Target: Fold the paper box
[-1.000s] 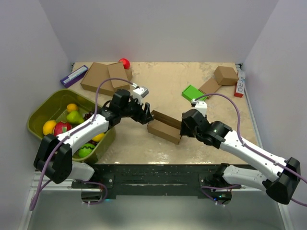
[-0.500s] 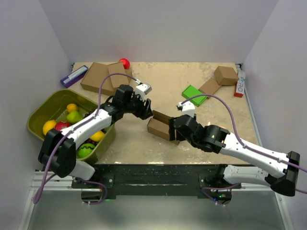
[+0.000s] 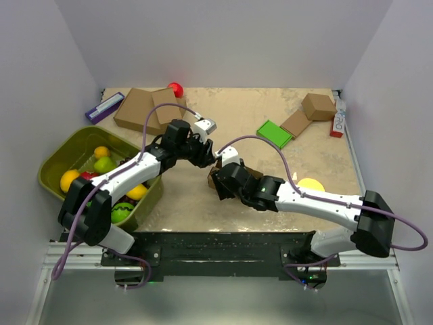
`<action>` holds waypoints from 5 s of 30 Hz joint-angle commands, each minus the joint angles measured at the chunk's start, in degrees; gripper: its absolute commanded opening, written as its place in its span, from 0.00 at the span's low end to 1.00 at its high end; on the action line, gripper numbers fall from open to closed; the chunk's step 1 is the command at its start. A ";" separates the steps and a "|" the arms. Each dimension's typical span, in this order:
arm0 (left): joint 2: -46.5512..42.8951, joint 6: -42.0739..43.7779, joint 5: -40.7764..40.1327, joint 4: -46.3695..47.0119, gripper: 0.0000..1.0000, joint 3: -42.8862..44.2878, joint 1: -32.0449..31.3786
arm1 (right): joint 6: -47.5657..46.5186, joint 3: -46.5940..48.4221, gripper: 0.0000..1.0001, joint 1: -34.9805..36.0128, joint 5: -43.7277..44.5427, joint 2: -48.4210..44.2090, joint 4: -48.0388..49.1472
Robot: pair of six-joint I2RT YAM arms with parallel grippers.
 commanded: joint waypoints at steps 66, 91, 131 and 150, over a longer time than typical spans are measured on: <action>4.26 -0.15 -0.16 7.81 0.51 3.17 -0.59 | -1.70 -9.07 0.48 -2.40 2.23 5.71 6.94; 4.98 -0.85 0.73 10.71 0.00 1.68 -0.68 | 0.14 -9.86 0.47 -3.81 1.08 6.59 7.12; -11.03 -16.32 -21.43 23.36 0.00 -21.96 -9.56 | 3.14 -11.10 0.46 -6.36 1.00 4.48 5.01; -9.44 -20.10 -25.39 26.27 0.00 -27.67 -13.33 | 3.66 -11.45 0.46 -6.27 1.26 3.52 4.57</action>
